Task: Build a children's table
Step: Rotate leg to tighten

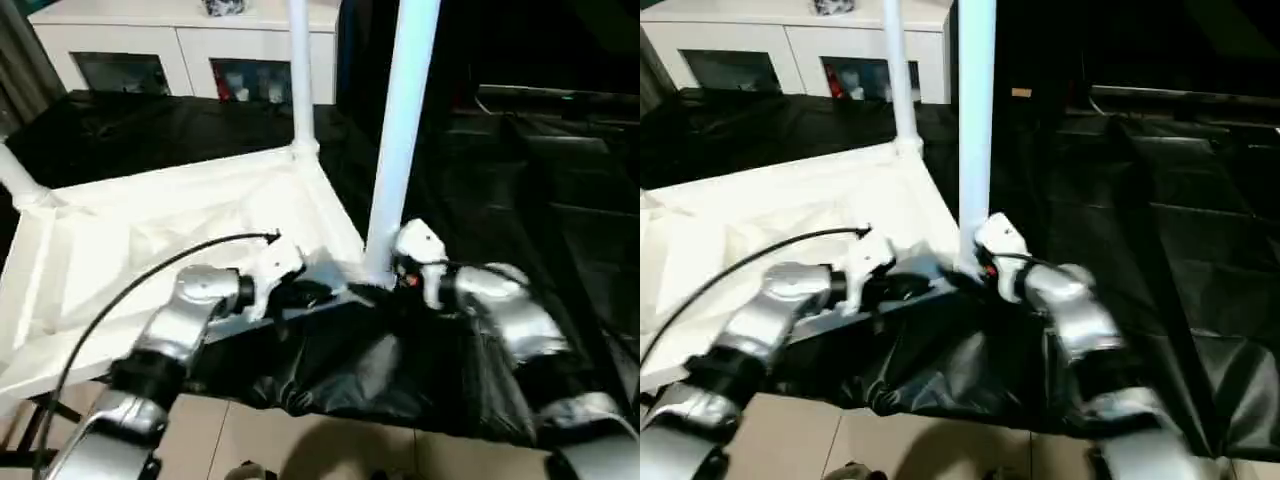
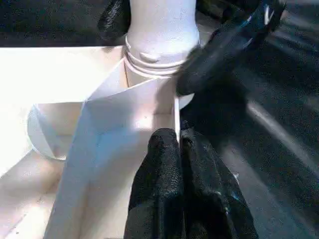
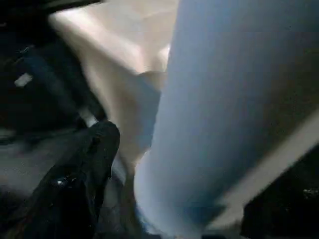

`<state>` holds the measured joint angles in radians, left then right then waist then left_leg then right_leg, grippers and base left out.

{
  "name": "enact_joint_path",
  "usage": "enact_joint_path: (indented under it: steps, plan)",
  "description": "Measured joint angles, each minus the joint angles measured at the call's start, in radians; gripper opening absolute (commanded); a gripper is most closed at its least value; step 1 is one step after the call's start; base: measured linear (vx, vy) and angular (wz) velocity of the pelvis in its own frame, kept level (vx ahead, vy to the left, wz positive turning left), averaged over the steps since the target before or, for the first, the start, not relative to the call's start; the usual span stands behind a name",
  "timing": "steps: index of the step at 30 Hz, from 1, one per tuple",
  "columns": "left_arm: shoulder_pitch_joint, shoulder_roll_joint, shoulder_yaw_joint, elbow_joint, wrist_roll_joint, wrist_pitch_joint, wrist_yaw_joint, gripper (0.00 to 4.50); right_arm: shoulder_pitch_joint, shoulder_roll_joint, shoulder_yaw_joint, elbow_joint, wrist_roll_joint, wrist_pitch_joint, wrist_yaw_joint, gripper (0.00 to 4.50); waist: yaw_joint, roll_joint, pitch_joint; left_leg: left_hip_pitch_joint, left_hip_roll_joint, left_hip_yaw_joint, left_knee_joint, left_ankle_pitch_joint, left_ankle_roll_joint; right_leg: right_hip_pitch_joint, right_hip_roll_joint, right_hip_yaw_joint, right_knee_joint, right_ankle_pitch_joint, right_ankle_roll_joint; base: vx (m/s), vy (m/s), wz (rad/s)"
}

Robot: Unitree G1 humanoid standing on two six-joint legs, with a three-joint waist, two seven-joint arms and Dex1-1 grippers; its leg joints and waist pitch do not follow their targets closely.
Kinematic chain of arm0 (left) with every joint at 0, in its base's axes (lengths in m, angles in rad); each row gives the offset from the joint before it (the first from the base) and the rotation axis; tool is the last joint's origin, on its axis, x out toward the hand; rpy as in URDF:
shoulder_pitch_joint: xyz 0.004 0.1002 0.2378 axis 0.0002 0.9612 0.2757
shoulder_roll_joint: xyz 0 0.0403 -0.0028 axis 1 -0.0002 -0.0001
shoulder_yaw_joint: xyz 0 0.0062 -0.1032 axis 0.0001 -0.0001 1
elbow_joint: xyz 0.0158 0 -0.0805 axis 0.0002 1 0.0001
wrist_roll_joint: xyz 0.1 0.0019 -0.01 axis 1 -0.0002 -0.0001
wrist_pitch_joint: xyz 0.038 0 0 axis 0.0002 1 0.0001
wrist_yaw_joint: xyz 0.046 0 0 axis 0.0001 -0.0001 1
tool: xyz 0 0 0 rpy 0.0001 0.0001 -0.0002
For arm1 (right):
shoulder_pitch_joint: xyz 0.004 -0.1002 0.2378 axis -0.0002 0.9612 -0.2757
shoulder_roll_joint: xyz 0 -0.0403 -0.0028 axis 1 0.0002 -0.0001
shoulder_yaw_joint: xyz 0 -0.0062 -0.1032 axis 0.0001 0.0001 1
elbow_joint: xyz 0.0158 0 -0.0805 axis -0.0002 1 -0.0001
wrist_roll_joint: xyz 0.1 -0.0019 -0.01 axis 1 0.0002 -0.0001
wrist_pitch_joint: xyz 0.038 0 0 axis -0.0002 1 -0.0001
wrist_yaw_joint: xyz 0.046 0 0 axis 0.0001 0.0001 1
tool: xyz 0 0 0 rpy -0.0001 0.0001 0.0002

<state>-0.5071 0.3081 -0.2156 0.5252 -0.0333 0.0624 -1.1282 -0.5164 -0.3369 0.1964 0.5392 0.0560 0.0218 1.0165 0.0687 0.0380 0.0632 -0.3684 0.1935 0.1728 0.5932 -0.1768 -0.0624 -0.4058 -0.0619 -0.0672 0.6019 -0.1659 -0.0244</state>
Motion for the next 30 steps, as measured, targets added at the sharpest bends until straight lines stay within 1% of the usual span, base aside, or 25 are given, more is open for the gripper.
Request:
enact_joint_path:
  steps: [5,7,9,12,14,15,16,18,22,26,29,30]
  plan:
    - [0.028,0.043,0.0,-0.036,-0.033,0.009,-0.095,0.0,0.009,-0.054,0.027,-0.052,0.033,0.024,0.155,3.82,0.013,0.0,0.0,0.0,0.001,0.0,0.0,0.0,0.0,0.0,0.001,0.0,0.0,0.0,0.0,0.0,0.0,0.0]
    - [0.032,0.057,0.0,-0.042,-0.048,0.018,-0.124,0.0,0.009,-0.059,0.03,-0.059,0.044,0.033,0.193,3.57,0.018,-0.001,0.0,0.0,0.001,0.0,0.0,0.0,0.0,0.0,0.001,0.0,0.001,0.0,0.0,0.0,0.0,0.0]
    - [0.037,0.067,0.0,-0.053,-0.052,0.027,-0.144,0.0,0.01,-0.061,0.03,-0.061,0.057,0.041,0.208,3.46,0.019,-0.001,0.001,0.0,0.001,0.0,0.001,0.0,0.0,0.0,0.001,0.0,0.001,0.0,0.0,0.0,0.0,0.0]
    - [0.044,0.076,0.0,-0.071,-0.058,0.04,-0.16,0.0,0.012,-0.068,0.034,-0.069,0.068,0.052,0.229,3.13,0.022,-0.002,0.001,0.0,0.001,0.0,0.001,0.0,0.0,0.0,0.001,0.0,0.0,0.0,0.0,0.0,0.0,0.0]
    - [0.047,0.078,0.0,-0.072,-0.058,0.04,-0.167,0.0,0.012,-0.068,0.037,-0.069,0.068,0.056,0.23,3.08,0.022,-0.002,0.001,0.0,0.001,0.0,0.001,0.0,0.0,0.0,0.001,0.0,0.0,0.0,0.0,0.0,0.0,0.0]
    - [0.048,0.078,0.0,-0.072,-0.058,0.04,-0.167,0.0,0.012,-0.068,0.038,-0.069,0.068,0.057,0.23,2.88,0.022,-0.003,0.001,0.0,0.001,0.0,0.001,0.0,0.0,0.0,0.001,0.0,0.0,0.0,0.0,0.0,0.0,0.0]
    - [0.049,0.078,0.0,-0.072,-0.058,0.04,-0.167,0.0,0.012,-0.067,0.038,-0.069,0.068,0.058,0.23,2.88,0.022,-0.003,0.001,0.0,0.001,0.0,0.001,0.0,0.0,0.0,0.001,0.0,0.0,0.0,0.0,0.0,0.0,0.0]
    - [0.058,0.081,0.0,-0.085,-0.059,0.04,-0.167,0.0,0.013,-0.066,0.038,-0.072,0.068,0.064,0.235,2.71,0.022,-0.003,0.001,0.0,0.001,0.0,0.001,0.0,0.0,0.0,0.001,0.0,0.0,0.0,0.0,0.0,0.0,0.0]
    - [0.067,0.085,0.0,-0.098,-0.059,0.041,-0.169,0.0,0.024,-0.066,0.041,-0.089,0.068,0.069,0.236,2.64,0.022,-0.003,0.002,0.0,0.001,0.0,0.001,0.0,0.0,0.0,0.001,0.0,0.0,0.0,0.0,0.0,0.0,0.0]
    - [0.066,0.066,0.0,-0.095,-0.047,0.04,-0.122,0.0,0.033,-0.041,0.033,-0.093,0.058,0.079,0.181,2.59,0.021,-0.003,0.002,0.0,0.001,0.0,0.001,0.0,0.0,0.0,0.001,0.0,0.0,0.0,0.0,0.0,0.0,0.0]
    - [0.051,0.035,0.002,-0.065,-0.024,0.033,-0.039,0.0,0.035,-0.012,0.01,-0.082,0.031,0.094,0.076,2.58,0.02,-0.002,0.001,0.001,0.001,0.0,0.001,0.0,-0.001,0.001,0.001,0.0,0.0,0.0,0.0,0.0,0.0,0.0]
    - [0.034,0.009,0.009,-0.037,-0.004,0.03,0.02,0.0,0.028,0.023,-0.012,-0.06,0.012,0.097,-0.013,2.58,0.018,-0.002,0.0,0.003,0.001,0.0,0.002,0.0,-0.001,0.002,0.001,0.0,0.0,0.0,0.001,0.0,0.0,0.0]
